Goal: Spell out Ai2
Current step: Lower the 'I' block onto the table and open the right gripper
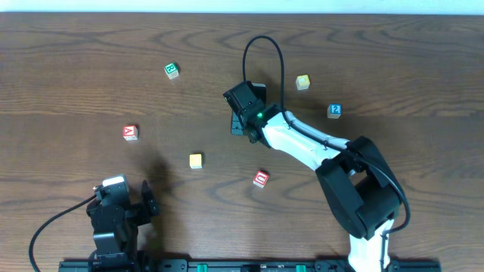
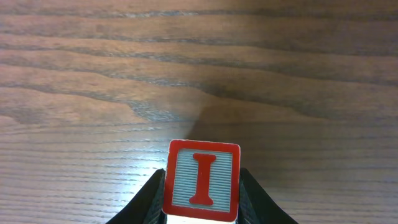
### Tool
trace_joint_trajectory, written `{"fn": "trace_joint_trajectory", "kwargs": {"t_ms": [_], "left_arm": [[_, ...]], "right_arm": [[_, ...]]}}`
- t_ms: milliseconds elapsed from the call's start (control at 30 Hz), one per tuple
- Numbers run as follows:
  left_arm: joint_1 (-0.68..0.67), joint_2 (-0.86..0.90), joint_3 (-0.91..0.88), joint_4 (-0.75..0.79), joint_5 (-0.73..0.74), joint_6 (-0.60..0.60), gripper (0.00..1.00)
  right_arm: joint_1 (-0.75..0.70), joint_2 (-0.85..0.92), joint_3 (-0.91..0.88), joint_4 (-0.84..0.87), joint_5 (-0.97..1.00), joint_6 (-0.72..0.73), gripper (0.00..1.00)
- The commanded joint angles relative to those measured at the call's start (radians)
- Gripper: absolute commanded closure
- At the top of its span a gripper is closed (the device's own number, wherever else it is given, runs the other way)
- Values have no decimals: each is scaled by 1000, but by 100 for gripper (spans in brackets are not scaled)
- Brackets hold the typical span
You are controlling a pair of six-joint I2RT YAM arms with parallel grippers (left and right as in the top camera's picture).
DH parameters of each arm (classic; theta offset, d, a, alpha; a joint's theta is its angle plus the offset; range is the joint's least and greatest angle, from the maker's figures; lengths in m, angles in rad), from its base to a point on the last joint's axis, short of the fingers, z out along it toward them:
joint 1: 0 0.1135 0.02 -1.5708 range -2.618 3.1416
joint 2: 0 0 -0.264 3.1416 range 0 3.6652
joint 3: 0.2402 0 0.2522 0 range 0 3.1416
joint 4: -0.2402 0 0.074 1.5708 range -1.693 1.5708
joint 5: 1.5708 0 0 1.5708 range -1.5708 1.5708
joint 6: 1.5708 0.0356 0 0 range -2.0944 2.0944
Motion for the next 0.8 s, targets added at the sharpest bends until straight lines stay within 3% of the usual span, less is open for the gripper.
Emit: {"fn": "trace_joint_trajectory", "kwargs": {"t_ms": [0, 167, 300, 533, 767], "left_arm": [[6, -6, -8, -2, -6, 3, 5], [6, -6, -8, -2, -6, 3, 5], [6, -6, -8, -2, -6, 3, 5], [6, -6, -8, -2, -6, 3, 5], [6, -6, -8, -2, -6, 3, 5]], "right_arm": [[-5, -21, -18, 7, 40, -17, 99], [-6, -20, -18, 13, 48, -17, 99], [-6, -20, -18, 14, 47, -17, 93], [-6, -20, -18, 20, 47, -17, 68], [-6, -20, -18, 20, 47, -17, 58]]}}
